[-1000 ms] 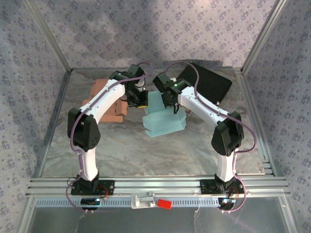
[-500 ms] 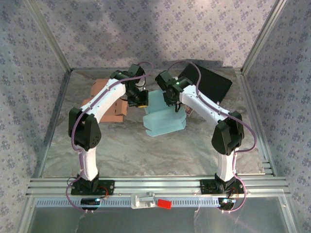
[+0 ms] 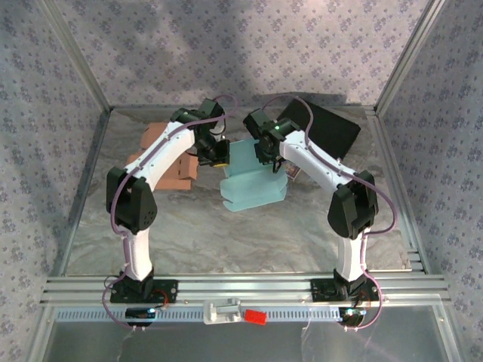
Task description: Fold the paper box
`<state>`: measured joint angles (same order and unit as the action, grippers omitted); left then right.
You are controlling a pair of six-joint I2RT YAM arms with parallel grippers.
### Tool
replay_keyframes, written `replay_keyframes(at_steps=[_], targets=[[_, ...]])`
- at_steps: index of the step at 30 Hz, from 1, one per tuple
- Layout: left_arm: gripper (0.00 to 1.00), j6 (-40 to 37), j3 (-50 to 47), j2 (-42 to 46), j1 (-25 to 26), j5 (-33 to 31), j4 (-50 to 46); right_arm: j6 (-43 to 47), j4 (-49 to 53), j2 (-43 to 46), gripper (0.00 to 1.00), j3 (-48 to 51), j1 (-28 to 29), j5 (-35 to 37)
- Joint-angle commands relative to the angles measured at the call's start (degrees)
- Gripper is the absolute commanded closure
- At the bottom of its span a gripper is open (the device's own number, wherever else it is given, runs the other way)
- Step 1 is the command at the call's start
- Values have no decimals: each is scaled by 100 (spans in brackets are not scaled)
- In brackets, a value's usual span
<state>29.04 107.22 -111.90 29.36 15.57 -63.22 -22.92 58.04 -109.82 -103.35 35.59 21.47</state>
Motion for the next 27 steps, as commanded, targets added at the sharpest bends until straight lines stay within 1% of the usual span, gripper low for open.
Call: replay_keyframes(at_steps=[1, 3, 4, 8, 10, 12, 16, 18, 19, 22, 27], targets=[[100, -38, 242, -113, -25, 41, -190, 9, 124, -101, 71, -159, -44, 44], [100, -37, 239, -113, -20, 42, -191, -35, 176, -71, 85, -153, -48, 189], [100, -39, 250, -113, -21, 38, -191, -44, 216, -72, 90, -176, -53, 293], [100, -47, 269, -122, -20, 48, -208, 27, 406, -179, 100, -348, -8, 687], [100, -44, 287, -126, -19, 39, -216, -15, 619, -277, 100, -478, 69, 979], [100, -38, 299, -128, -20, 30, -217, -61, 708, -312, 100, -535, 128, 1119], [100, -12, 212, -132, -20, 42, -163, -133, 646, -253, 100, -445, 152, 939], [100, 21, 28, -88, -21, 88, 7, -164, 615, -226, 100, -340, 157, 825], [100, 47, -168, -41, -23, 155, 215, -188, 579, -203, 100, -238, 162, 735], [95, 107, -856, 127, -9, 319, 848, -367, 260, -1, 100, 386, 150, 320], [93, 262, -2035, 324, 43, 392, 1743, -783, -294, 252, 100, 1501, 199, 36]])
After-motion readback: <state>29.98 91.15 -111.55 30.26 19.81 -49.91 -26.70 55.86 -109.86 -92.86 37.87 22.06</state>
